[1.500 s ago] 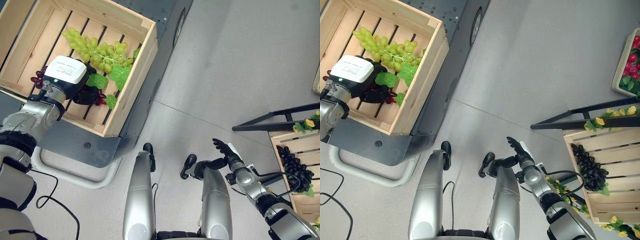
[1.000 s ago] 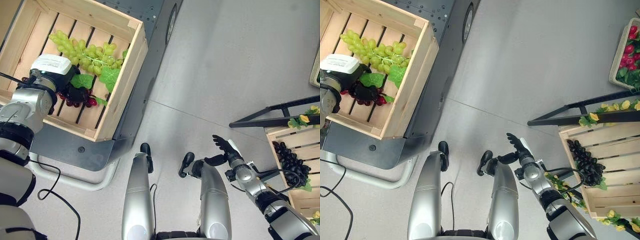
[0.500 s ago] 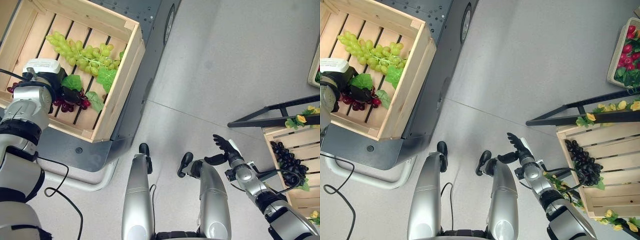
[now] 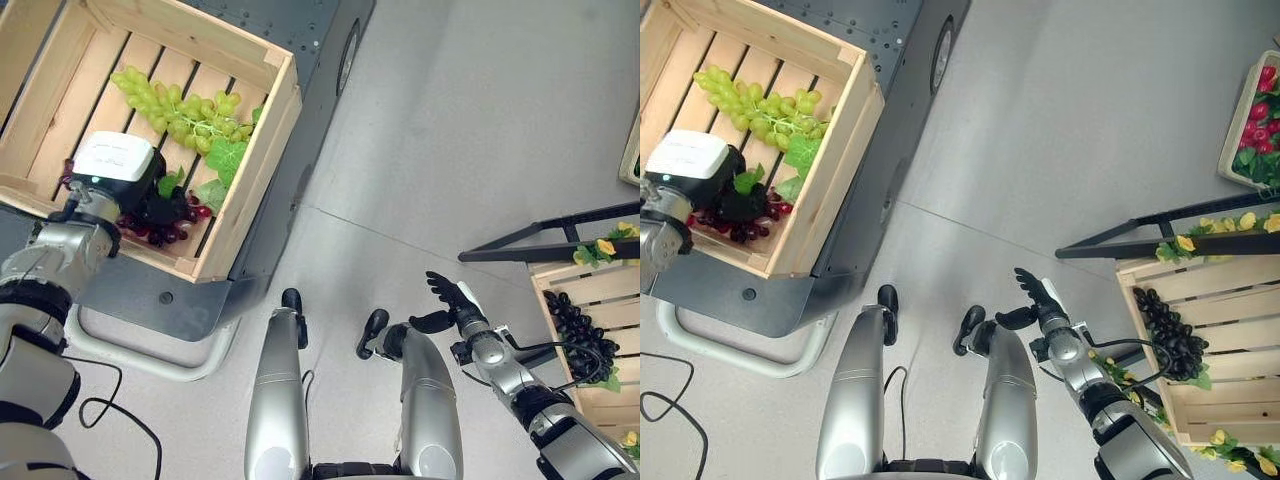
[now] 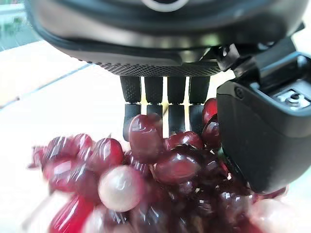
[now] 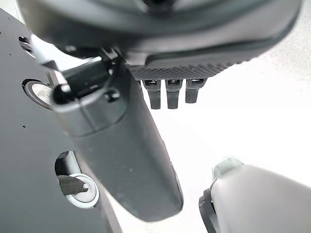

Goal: Pick up the fruits from the basket on one side to the basket on the other side

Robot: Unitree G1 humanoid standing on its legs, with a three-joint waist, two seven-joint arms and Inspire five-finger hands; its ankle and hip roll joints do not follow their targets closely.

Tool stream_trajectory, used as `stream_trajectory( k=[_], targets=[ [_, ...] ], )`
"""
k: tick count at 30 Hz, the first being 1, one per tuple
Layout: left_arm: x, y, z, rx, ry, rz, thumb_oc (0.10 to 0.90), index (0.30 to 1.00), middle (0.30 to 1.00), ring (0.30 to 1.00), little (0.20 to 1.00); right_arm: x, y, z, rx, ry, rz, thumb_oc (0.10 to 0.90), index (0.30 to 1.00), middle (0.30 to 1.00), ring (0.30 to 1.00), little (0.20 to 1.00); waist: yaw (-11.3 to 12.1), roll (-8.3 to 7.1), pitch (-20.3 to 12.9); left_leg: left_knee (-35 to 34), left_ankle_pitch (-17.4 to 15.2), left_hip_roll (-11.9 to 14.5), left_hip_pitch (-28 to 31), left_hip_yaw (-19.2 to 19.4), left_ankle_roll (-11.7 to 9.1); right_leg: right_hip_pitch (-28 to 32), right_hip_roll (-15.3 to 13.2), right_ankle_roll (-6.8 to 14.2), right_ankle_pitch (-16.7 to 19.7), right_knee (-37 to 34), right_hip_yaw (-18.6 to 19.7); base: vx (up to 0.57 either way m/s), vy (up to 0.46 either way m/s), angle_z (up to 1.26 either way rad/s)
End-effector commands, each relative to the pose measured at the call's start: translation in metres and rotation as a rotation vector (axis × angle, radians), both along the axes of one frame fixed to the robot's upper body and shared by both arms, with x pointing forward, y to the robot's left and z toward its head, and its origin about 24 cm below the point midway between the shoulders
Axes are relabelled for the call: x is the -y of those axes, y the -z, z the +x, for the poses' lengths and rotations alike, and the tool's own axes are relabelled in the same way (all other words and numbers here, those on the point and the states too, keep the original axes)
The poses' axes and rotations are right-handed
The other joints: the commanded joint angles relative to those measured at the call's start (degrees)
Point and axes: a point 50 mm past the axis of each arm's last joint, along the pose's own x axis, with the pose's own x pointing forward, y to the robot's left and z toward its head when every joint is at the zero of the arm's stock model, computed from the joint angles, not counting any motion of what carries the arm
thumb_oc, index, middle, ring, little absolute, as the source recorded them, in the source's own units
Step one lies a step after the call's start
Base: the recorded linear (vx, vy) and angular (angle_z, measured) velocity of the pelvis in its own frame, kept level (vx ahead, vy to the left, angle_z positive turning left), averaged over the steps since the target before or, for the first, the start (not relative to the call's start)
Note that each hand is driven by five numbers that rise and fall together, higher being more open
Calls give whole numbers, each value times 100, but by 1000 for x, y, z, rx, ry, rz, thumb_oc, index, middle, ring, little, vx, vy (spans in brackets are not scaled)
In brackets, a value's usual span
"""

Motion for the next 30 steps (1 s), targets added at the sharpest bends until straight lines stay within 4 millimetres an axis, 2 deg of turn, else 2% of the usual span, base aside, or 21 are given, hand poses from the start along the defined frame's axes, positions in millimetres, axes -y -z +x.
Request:
stream_trajectory(
  k=[1, 6, 10, 15, 23, 30],
  targets=[
    [-24, -28, -18, 314, -68, -276, 400, 300, 300, 300, 300, 29, 1, -19, 49, 86, -7, 800, 900, 900, 900, 900, 192, 88, -46, -607, -277, -214, 740, 384, 425, 548, -41, 109, 415, -505, 153, 0, 0, 0],
    [-35, -20, -29, 431, -126, -460, 400, 300, 300, 300, 300, 24, 6, -23, 38, 86, 4, 800, 900, 900, 900, 900, 212, 89, -46, -628, -309, -236, 951, 421, 446, 730, -62, 111, 398, -535, 170, 0, 0, 0],
    [-50, -18, -43, 654, -207, -758, 400, 300, 300, 300, 300, 16, 13, -29, 26, 79, 21, 800, 900, 900, 900, 900, 227, 78, -46, -729, -349, -282, 1298, 435, 475, 1024, -86, 131, 373, -620, 187, 0, 0, 0],
    [-59, -22, -53, 853, -230, -986, 400, 300, 300, 300, 300, 6, 18, -33, 18, 77, 53, 800, 900, 900, 900, 900, 260, 30, -46, -867, -373, -331, 1589, 407, 505, 1294, -89, 169, 425, -751, 169, 15, -23, 1],
    [-58, -27, -56, 1088, -172, -1295, 400, 300, 300, 300, 300, -9, 22, -34, 3, 67, 88, 800, 900, 900, 900, 900, 273, -16, -46, -982, -418, -384, 1810, 383, 569, 1474, -96, 230, 540, -847, 151, 4, -11, 2],
    [-52, -39, -51, 1159, -27, -1475, 400, 300, 300, 300, 300, -24, 18, -32, 42, 28, 131, 800, 900, 900, 900, 900, 244, -6, -50, -1062, -467, -444, 2039, 367, 644, 1630, -119, 315, 647, -892, 184, -2, -5, 1]
  ],
)
